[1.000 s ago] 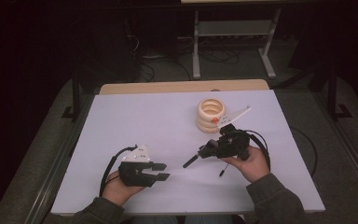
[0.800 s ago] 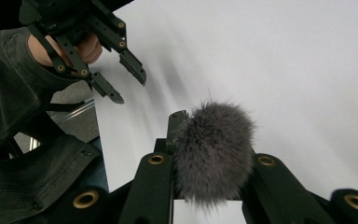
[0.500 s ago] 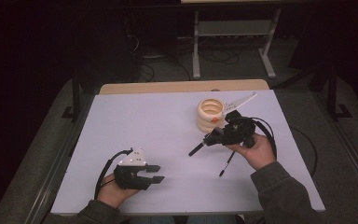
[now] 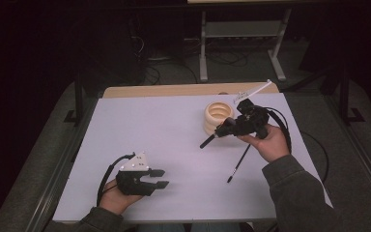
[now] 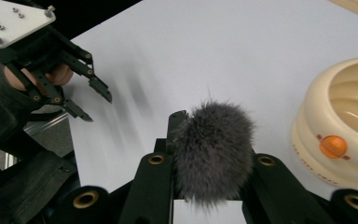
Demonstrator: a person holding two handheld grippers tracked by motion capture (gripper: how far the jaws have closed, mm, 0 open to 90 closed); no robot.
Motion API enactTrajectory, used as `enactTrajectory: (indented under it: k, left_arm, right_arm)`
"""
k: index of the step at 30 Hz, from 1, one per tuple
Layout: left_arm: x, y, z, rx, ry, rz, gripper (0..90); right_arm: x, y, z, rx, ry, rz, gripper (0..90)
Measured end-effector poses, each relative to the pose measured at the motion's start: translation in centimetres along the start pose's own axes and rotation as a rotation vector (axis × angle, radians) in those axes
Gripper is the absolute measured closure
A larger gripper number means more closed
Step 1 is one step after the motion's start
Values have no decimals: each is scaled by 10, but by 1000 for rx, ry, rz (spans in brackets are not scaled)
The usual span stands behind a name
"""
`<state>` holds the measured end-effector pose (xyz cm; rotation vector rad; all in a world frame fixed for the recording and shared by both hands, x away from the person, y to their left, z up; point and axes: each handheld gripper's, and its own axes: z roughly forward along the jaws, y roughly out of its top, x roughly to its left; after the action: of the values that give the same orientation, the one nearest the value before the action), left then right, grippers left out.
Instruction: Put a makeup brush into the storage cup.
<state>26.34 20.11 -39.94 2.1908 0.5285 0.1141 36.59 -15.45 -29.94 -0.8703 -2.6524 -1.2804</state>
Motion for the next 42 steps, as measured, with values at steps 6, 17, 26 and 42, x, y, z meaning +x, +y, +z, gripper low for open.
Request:
enactTrajectory:
  k: [6, 17, 26, 42]
  left_arm:
    - [1, 0, -2, -10, 5, -1, 564]
    - [3, 0, -5, -16, 12, -6, 528]
    - [4, 0, -5, -17, 16, -6, 513]
    - [6, 0, -9, -24, 17, -7, 487]
  right_arm:
    - [-6, 8, -4, 1, -25, 10, 768]
    - [-17, 35, -24, -22, -89, 17, 768]
    - [-34, 50, -34, -26, -139, 66, 769]
    - [-64, 65, -40, -29, -232, 164, 768]
